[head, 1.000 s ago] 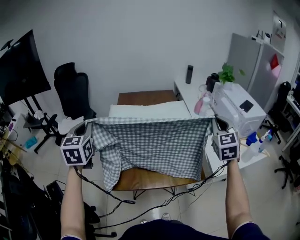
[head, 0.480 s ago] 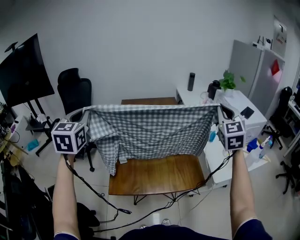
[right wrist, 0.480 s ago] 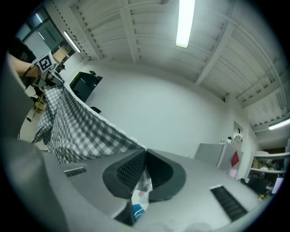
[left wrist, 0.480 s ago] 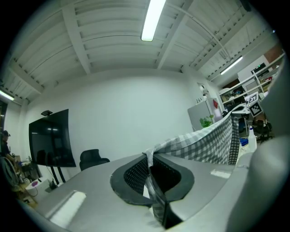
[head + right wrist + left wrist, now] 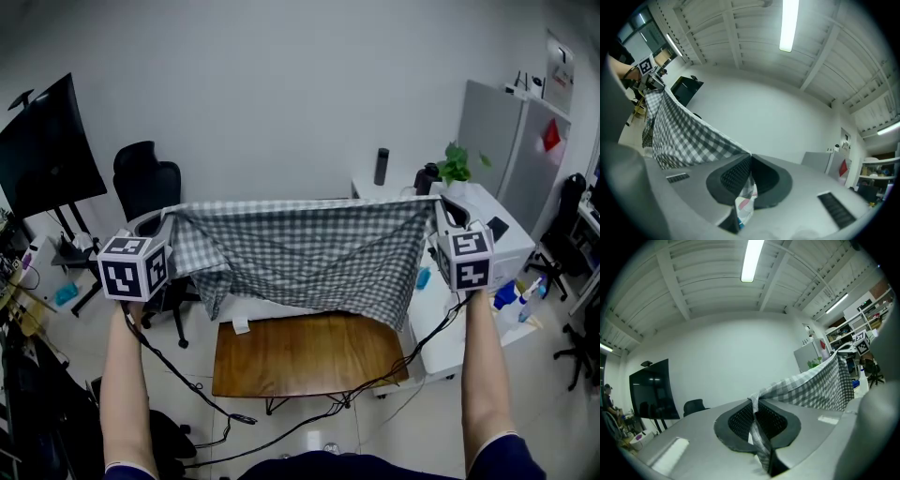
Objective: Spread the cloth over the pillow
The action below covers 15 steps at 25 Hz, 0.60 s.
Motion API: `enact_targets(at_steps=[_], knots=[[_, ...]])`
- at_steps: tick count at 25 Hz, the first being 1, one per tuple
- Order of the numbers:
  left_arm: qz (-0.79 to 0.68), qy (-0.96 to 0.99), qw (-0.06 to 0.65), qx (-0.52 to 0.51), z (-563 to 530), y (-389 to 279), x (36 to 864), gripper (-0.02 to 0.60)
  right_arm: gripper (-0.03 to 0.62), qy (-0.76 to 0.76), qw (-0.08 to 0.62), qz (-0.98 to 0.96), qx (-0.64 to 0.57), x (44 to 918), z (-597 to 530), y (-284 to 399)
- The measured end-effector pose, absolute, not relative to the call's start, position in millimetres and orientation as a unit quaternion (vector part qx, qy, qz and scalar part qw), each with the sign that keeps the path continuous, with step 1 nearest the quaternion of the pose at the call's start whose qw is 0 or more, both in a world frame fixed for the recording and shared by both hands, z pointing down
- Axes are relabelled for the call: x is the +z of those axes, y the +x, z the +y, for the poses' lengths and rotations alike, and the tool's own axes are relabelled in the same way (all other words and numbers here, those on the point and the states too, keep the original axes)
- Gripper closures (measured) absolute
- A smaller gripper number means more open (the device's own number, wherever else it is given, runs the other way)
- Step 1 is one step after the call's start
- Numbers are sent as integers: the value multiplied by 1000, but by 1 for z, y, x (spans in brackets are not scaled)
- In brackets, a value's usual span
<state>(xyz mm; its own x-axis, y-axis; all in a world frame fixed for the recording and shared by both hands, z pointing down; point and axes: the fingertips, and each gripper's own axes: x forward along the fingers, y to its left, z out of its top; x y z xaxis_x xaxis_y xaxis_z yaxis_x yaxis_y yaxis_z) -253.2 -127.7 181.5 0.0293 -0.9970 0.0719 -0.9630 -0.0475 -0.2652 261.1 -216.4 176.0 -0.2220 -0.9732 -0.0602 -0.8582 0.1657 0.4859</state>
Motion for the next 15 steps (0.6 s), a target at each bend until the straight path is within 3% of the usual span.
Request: enact_targets(at_steps=[15], knots=[[693,-706,56,-135,-132,-236,202,558,571,591,142,-764,-216,186,-248,273]])
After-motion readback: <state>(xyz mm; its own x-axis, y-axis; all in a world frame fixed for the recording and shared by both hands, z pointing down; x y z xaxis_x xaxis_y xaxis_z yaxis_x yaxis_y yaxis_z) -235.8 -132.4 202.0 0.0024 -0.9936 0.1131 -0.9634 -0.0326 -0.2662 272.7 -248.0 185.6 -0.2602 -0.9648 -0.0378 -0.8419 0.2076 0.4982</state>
